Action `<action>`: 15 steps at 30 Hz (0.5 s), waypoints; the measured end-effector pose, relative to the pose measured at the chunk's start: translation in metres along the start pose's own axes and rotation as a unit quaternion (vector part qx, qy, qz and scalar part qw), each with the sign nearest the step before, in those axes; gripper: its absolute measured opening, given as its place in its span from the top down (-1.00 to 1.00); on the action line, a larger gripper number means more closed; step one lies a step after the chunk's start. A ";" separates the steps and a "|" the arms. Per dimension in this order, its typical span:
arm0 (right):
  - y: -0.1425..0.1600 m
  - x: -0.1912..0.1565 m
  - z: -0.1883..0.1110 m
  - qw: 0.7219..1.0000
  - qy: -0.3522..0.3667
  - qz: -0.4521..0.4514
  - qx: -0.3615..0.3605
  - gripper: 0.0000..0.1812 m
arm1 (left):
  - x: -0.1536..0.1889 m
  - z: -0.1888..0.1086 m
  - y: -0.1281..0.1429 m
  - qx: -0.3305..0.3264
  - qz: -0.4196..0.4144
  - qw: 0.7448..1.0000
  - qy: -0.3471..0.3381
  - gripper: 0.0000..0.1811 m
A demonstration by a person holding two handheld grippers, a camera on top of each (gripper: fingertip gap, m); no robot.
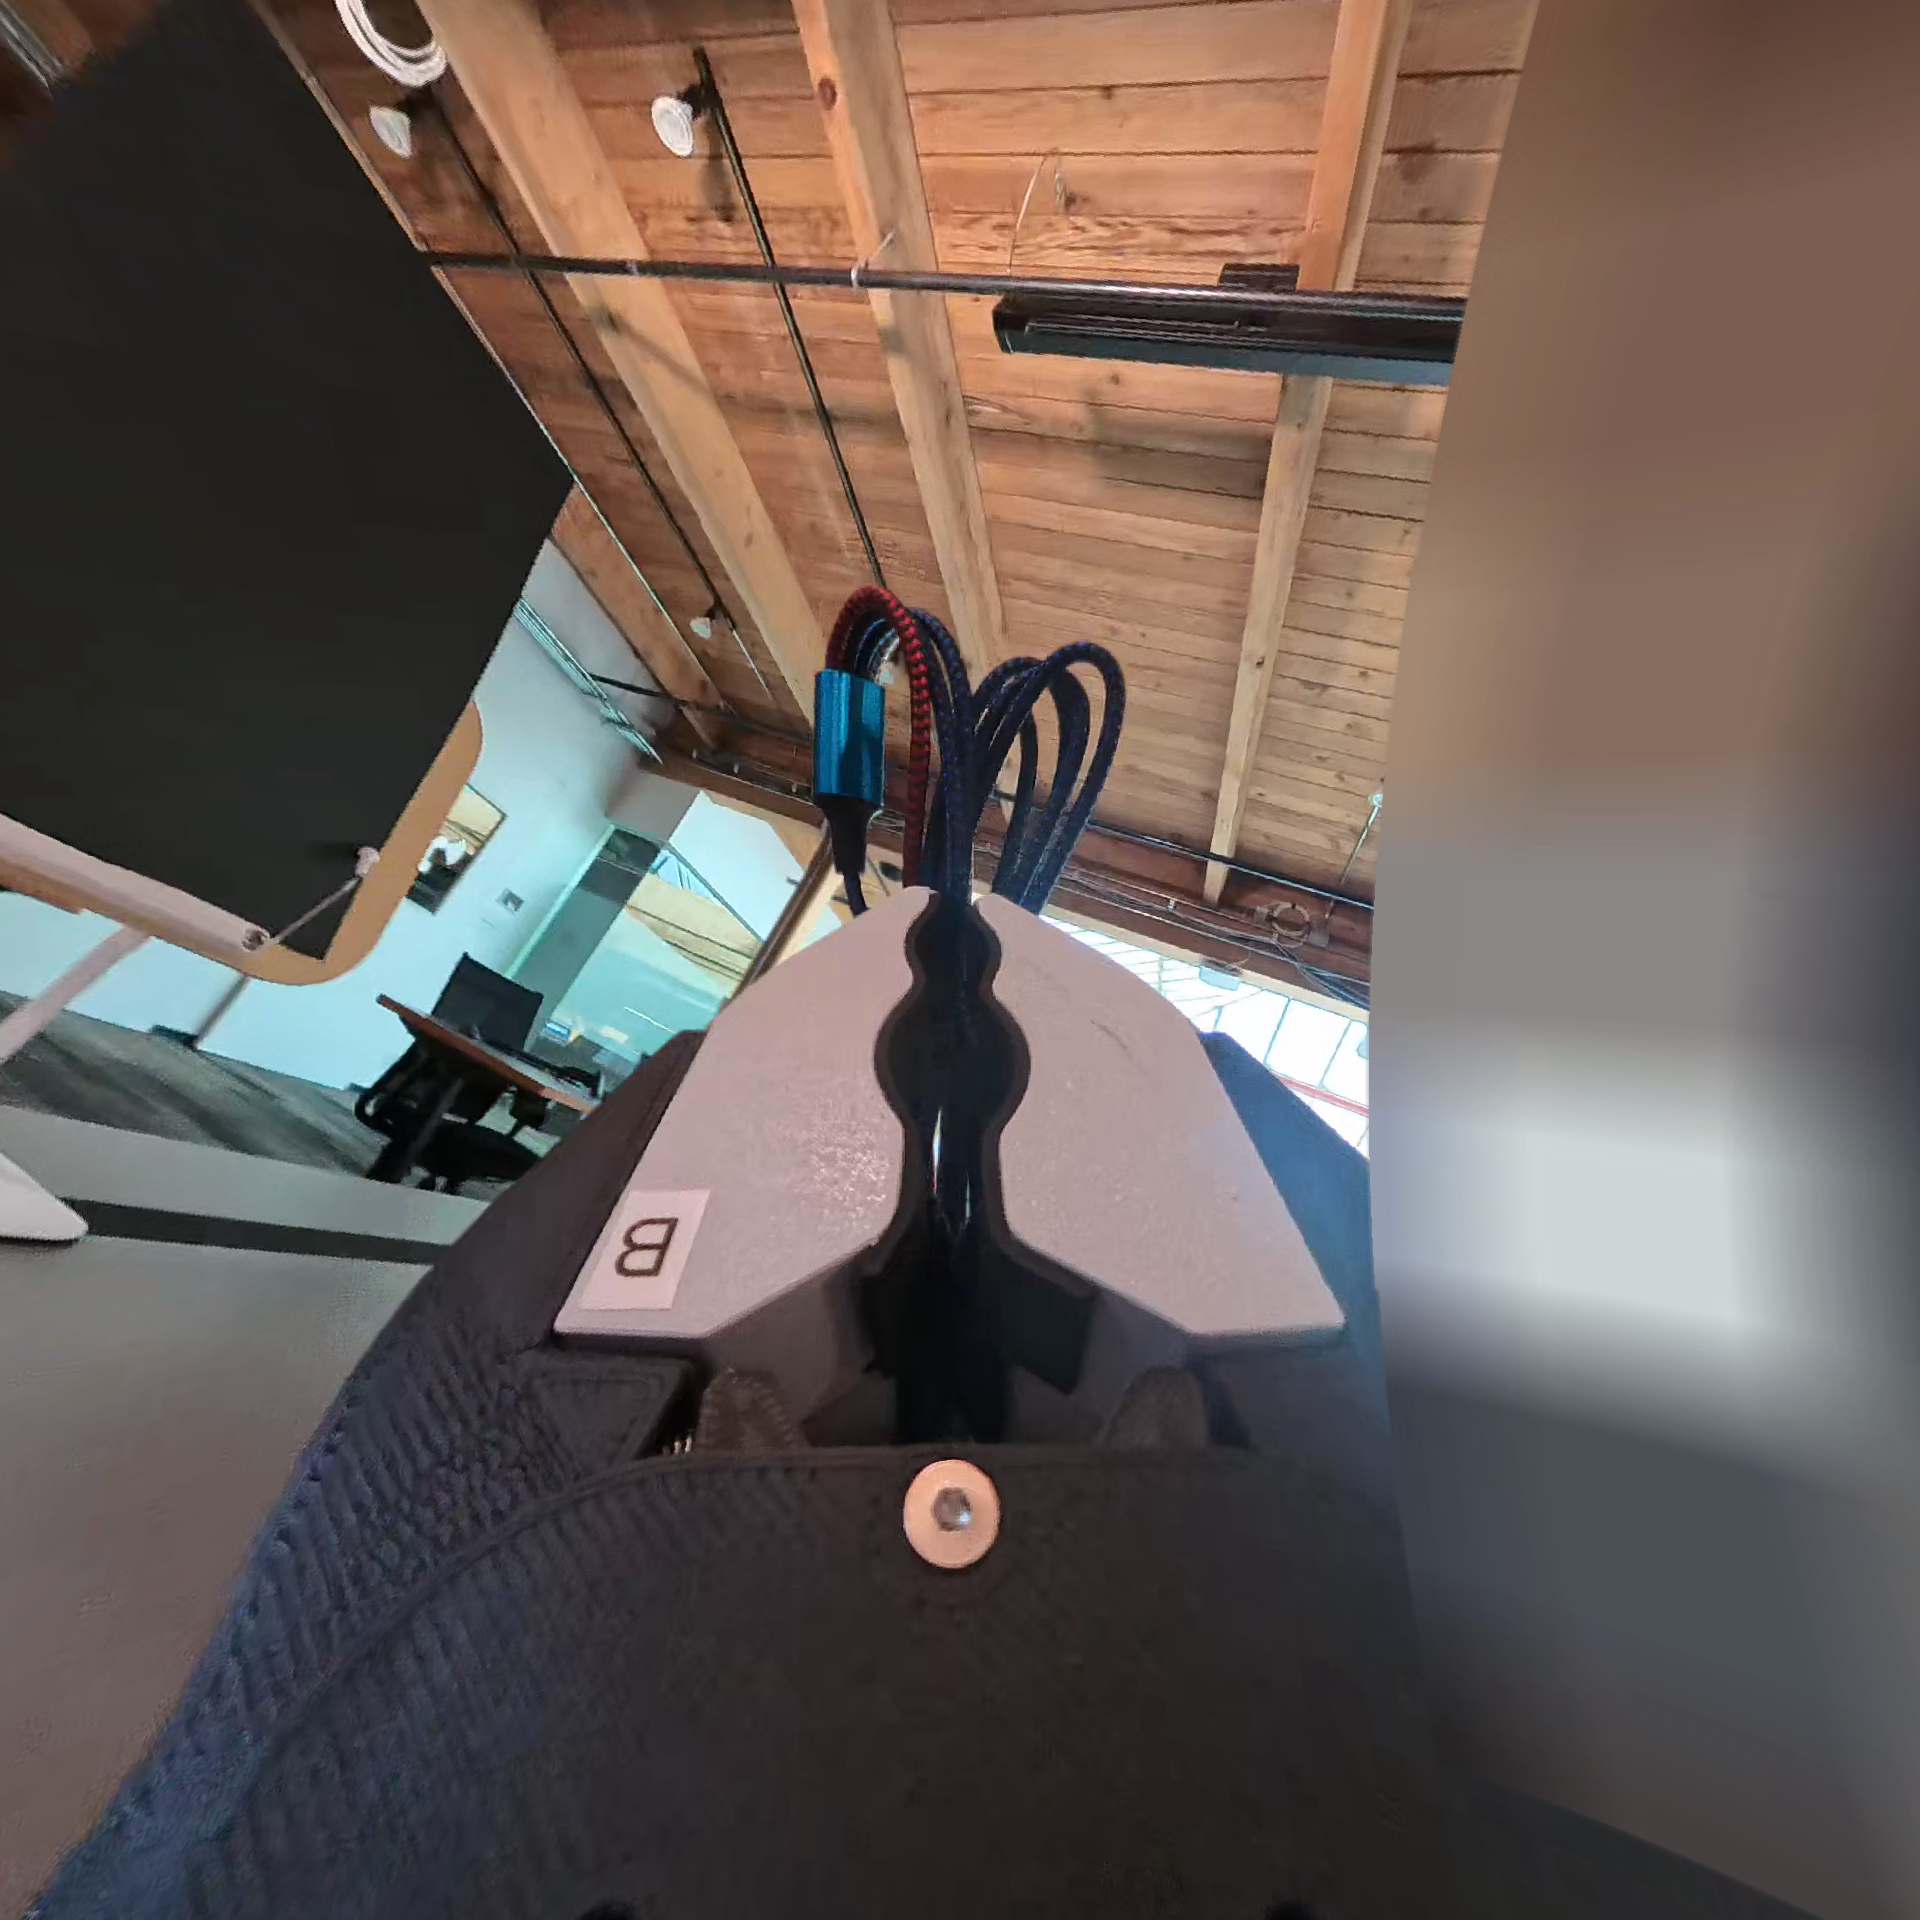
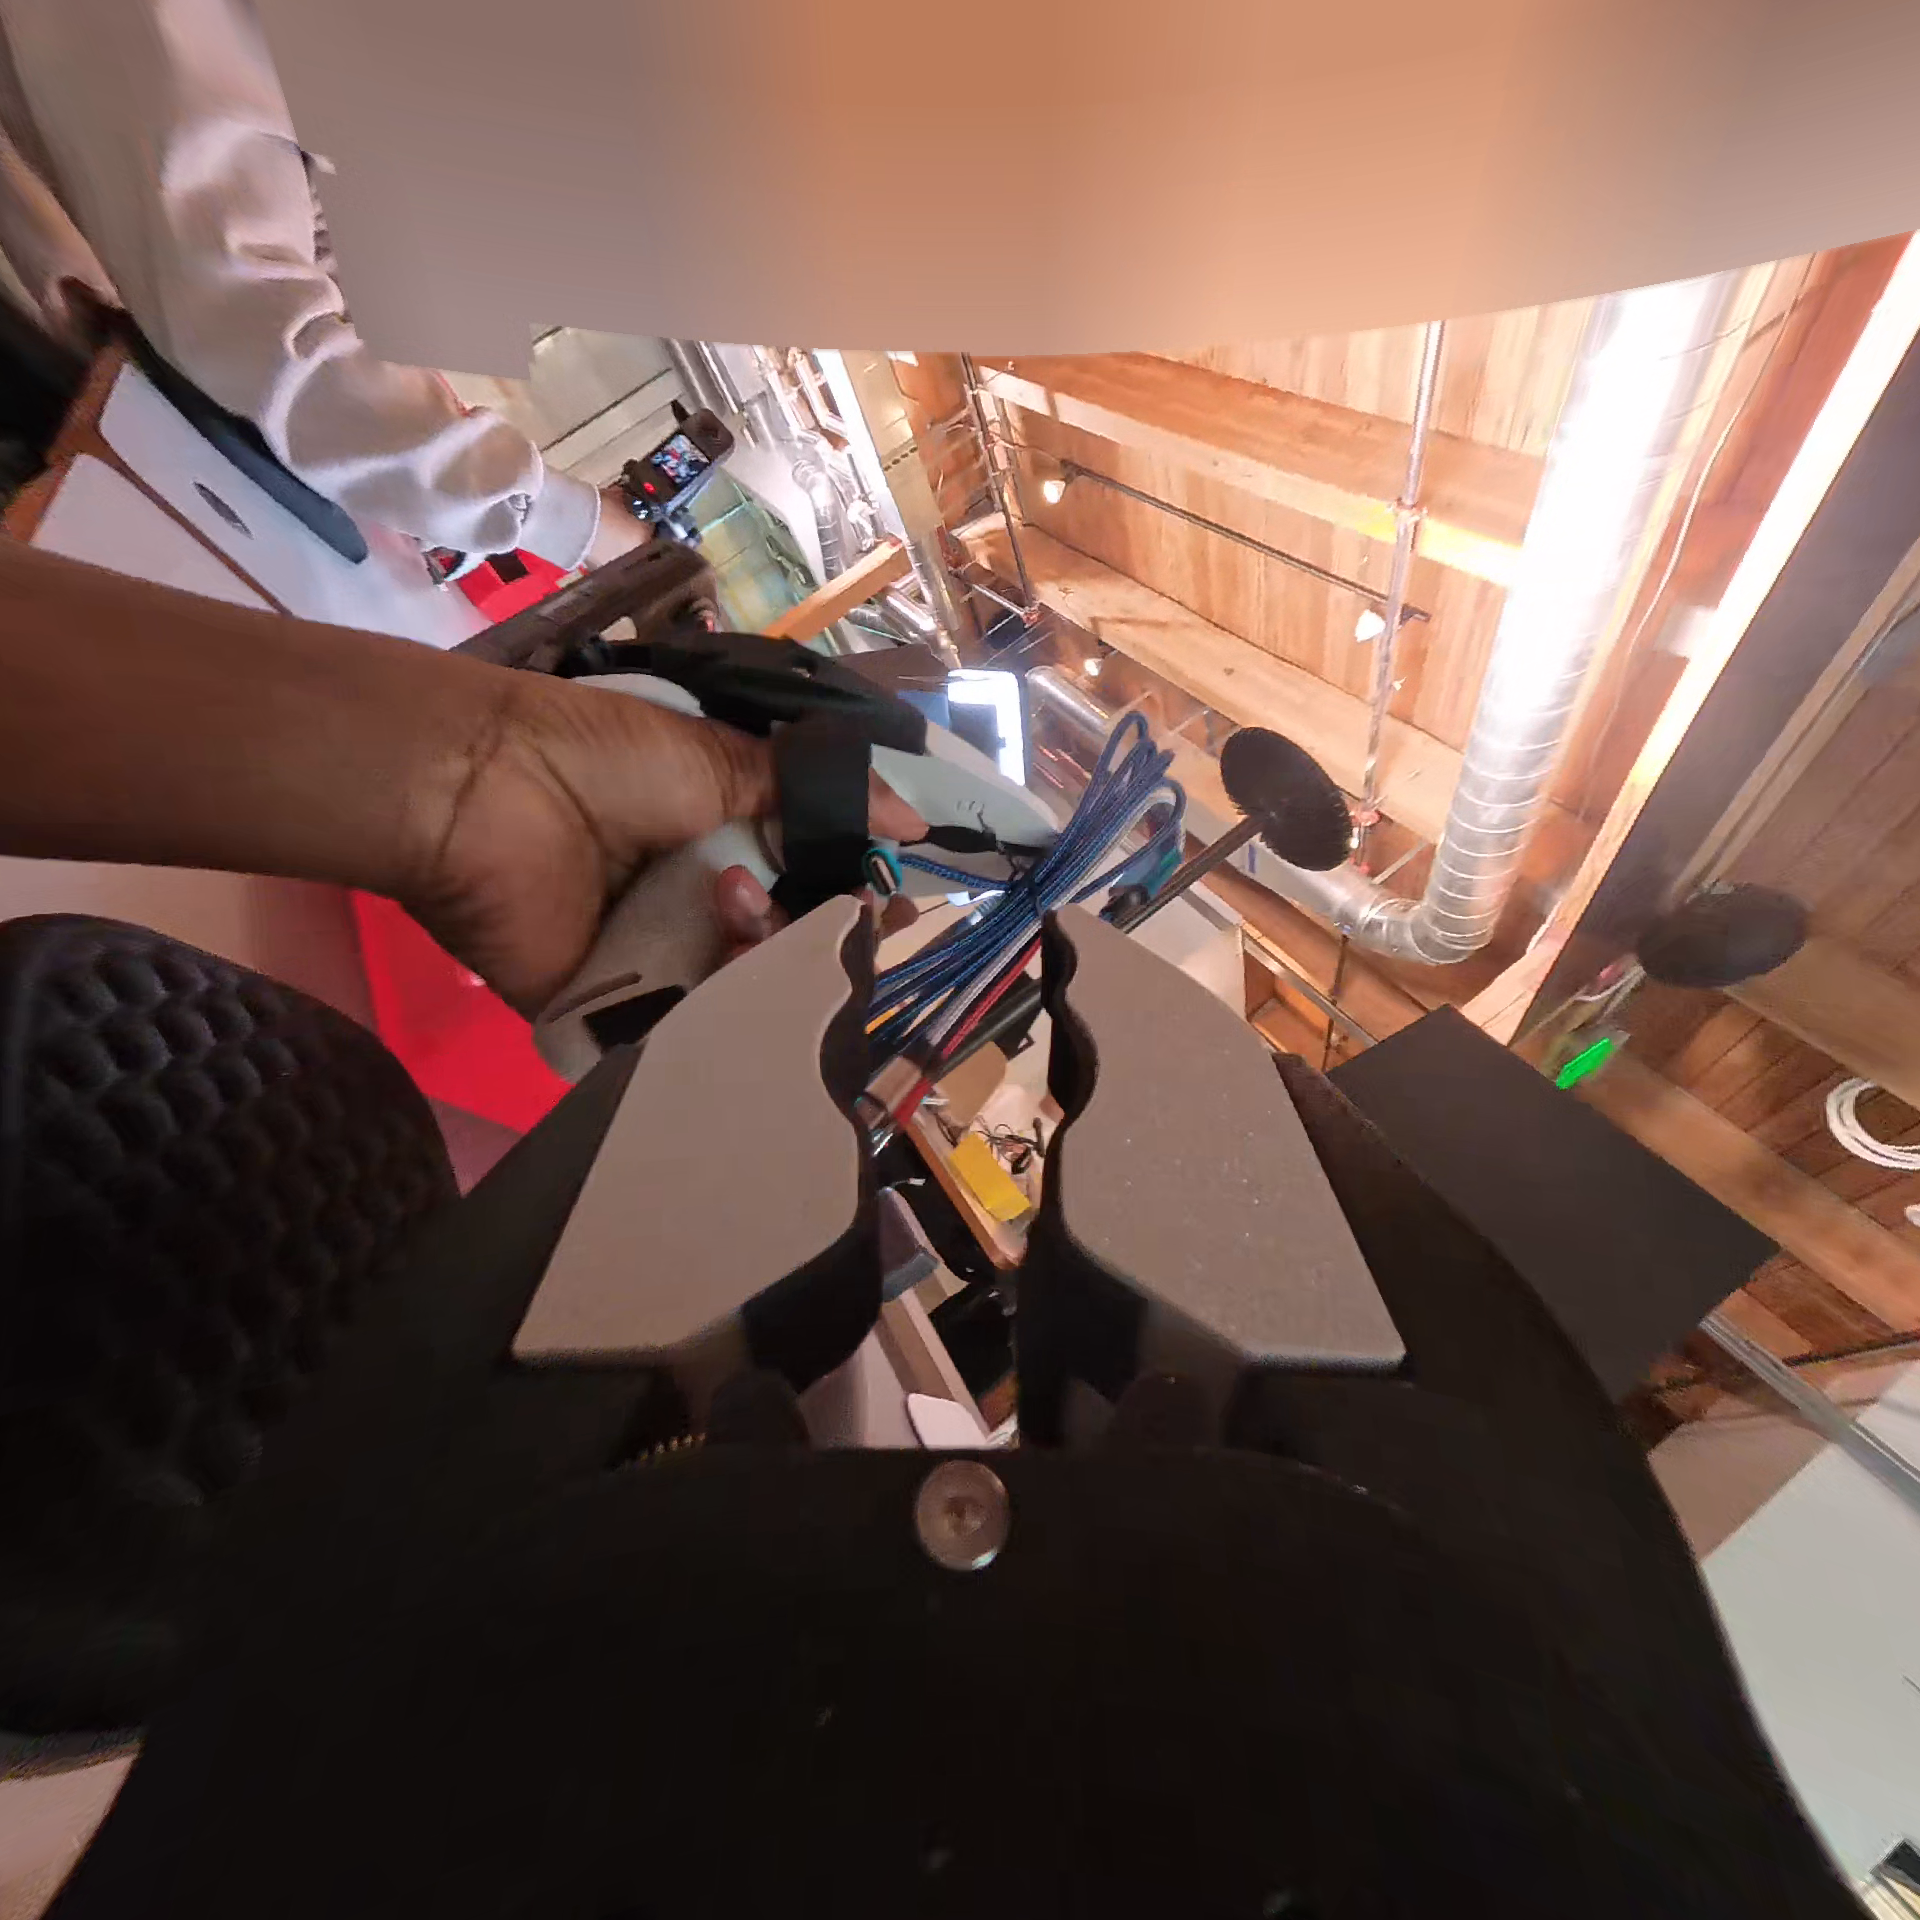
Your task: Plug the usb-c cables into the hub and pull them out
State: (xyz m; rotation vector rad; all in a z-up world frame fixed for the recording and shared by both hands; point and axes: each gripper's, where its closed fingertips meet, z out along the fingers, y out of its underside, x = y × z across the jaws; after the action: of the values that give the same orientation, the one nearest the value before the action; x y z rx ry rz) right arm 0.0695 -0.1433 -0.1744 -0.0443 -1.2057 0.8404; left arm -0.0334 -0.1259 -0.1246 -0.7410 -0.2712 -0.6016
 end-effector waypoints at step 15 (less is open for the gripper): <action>0.018 -0.008 0.004 0.998 -0.028 -0.024 -0.053 0.94 | -0.004 0.007 0.034 -0.035 -0.022 0.999 -0.016 0.99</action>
State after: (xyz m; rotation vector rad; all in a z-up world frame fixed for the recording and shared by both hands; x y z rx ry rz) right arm 0.0553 -0.1372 -0.1873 -0.0779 -1.2991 0.7400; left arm -0.0162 -0.1000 -0.1397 -0.8143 -0.2980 -0.6435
